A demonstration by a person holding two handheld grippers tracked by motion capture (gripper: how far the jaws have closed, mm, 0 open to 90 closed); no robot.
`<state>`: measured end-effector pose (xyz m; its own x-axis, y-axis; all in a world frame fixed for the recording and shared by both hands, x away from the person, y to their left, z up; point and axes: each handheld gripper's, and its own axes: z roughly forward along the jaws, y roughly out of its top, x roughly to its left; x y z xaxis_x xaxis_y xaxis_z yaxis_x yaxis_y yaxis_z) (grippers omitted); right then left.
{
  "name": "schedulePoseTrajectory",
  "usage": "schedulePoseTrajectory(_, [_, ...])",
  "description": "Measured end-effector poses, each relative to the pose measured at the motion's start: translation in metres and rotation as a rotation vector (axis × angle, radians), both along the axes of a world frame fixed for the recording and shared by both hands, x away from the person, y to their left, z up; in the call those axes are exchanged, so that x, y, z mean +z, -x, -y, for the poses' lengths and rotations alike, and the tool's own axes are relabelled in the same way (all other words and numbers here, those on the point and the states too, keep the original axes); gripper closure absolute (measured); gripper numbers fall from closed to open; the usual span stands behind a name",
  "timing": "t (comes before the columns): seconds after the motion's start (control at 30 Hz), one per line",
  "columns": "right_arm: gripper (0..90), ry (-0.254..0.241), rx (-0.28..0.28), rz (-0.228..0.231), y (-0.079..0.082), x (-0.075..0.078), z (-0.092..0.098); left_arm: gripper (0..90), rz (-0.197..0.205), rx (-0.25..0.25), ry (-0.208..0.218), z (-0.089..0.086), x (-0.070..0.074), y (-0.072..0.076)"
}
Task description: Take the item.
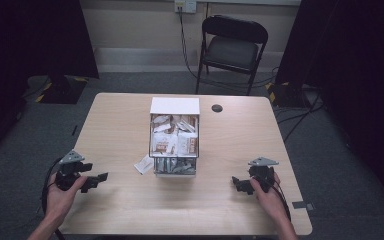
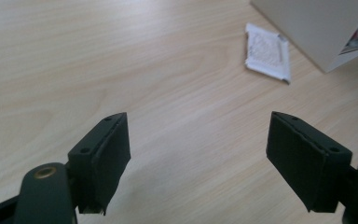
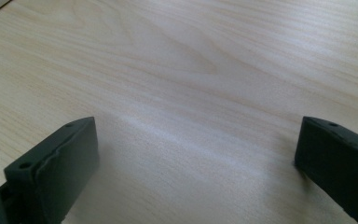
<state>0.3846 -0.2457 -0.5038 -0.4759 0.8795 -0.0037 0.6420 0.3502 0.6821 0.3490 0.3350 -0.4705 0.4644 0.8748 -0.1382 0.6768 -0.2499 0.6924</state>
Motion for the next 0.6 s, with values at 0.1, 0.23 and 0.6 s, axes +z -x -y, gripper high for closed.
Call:
schedulePoseTrajectory(0.1, [0.0, 0.0, 0.0, 0.0, 0.0, 0.0, 0.0, 21.5, -0.002, 0.033, -0.045, -0.004, -0.005, -0.001])
schedulePoseTrajectory(0.23, [0.0, 0.0, 0.0, 0.0, 0.0, 0.0, 0.0, 21.6, -0.034, 0.069, -0.05, -0.012, -0.013, -0.002])
schedulePoseTrajectory(0.6, [0.0, 0.0, 0.0, 0.0, 0.0, 0.0, 0.0, 16.1, 0.0, 0.143, -0.111, -0.017, -0.034, -0.006])
